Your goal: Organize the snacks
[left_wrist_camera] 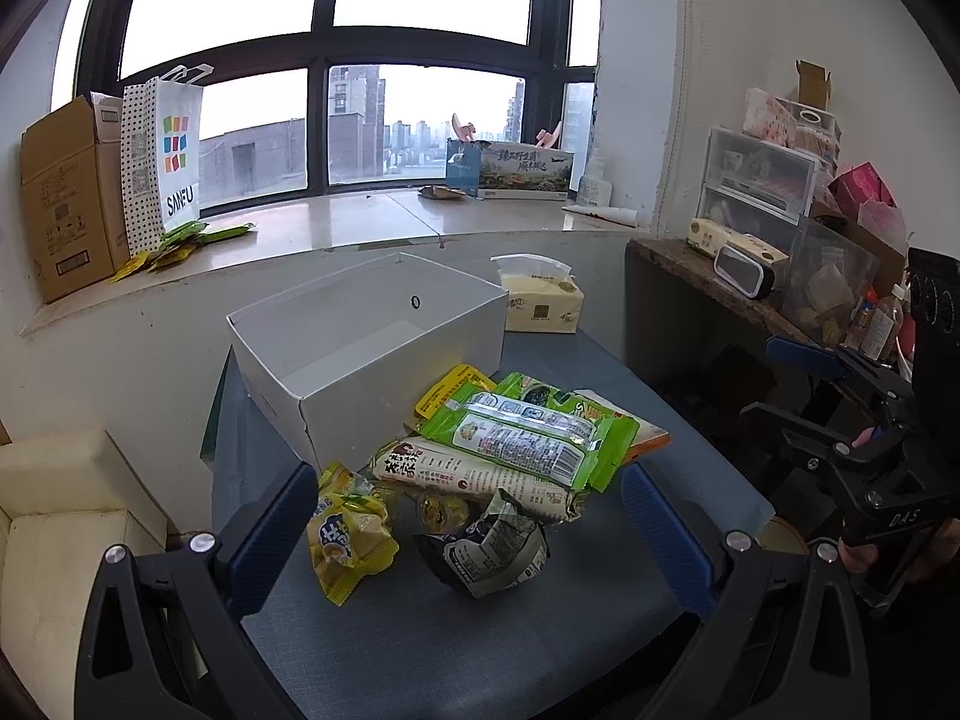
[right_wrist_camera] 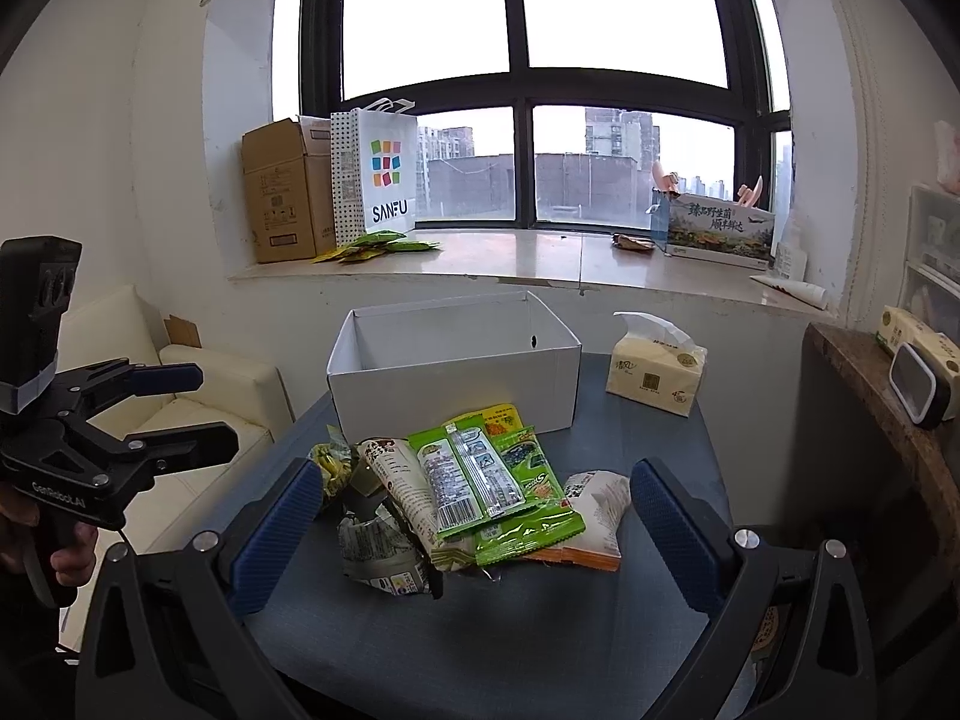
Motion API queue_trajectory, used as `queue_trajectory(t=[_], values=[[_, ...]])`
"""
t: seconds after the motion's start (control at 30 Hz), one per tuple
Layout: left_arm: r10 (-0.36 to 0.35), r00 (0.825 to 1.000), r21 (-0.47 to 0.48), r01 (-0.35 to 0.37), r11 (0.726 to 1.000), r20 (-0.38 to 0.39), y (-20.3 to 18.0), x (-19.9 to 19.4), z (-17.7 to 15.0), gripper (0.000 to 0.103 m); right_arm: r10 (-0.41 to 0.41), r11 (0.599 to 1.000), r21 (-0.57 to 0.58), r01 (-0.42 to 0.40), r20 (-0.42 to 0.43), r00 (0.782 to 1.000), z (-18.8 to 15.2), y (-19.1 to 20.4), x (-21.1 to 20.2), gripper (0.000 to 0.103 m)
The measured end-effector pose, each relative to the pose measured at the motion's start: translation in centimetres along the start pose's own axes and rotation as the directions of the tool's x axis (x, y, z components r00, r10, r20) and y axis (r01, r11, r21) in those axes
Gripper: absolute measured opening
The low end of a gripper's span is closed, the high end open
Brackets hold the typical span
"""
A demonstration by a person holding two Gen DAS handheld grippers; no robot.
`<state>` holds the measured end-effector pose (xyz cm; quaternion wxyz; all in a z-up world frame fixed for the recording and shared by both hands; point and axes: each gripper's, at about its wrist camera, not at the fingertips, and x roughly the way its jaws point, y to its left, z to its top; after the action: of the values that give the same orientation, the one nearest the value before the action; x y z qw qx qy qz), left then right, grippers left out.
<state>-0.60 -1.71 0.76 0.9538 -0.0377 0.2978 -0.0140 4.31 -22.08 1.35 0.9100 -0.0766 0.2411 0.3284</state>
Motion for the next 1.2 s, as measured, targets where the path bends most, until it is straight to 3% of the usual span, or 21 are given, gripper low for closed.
queue_trajectory(t=[0.7, 0.87, 1.0, 1.07, 1.2], values=[[0.022, 1.0, -0.007, -0.022, 1.0, -0.014, 0.7, 0.1, -0.1, 0.103, 0.032, 0.999, 0.003, -0.031, -0.04, 0.999, -0.3, -0.2, 1.5, 0.103], [0.029, 0.999, -0.012, -0.029, 1.0, -0.017, 1.1, 0.2, -0.4, 0.103, 0.075, 0.997, -0.009, -0.076, -0.084, 0.994, -0.3, -0.1, 3.8, 0.103], [0.037, 0.999, -0.02, -0.038, 0.999, -0.03, 1.6, 0.5, -0.6, 0.103, 0.045, 0.994, -0.094, -0.057, -0.13, 0.99, -0.1, 0.4, 6.8, 0.103], [0.042, 0.998, -0.024, -0.043, 0.999, -0.037, 1.9, 0.7, -0.9, 0.103, 0.018, 0.989, -0.14, -0.043, -0.175, 0.984, 0.0, 0.7, 9.0, 0.103], [0.052, 0.997, -0.048, -0.054, 0.997, -0.055, 3.0, 1.0, -1.5, 0.103, 0.07, 0.98, -0.159, -0.118, -0.282, 0.957, 0.0, 0.8, 13.4, 0.103]])
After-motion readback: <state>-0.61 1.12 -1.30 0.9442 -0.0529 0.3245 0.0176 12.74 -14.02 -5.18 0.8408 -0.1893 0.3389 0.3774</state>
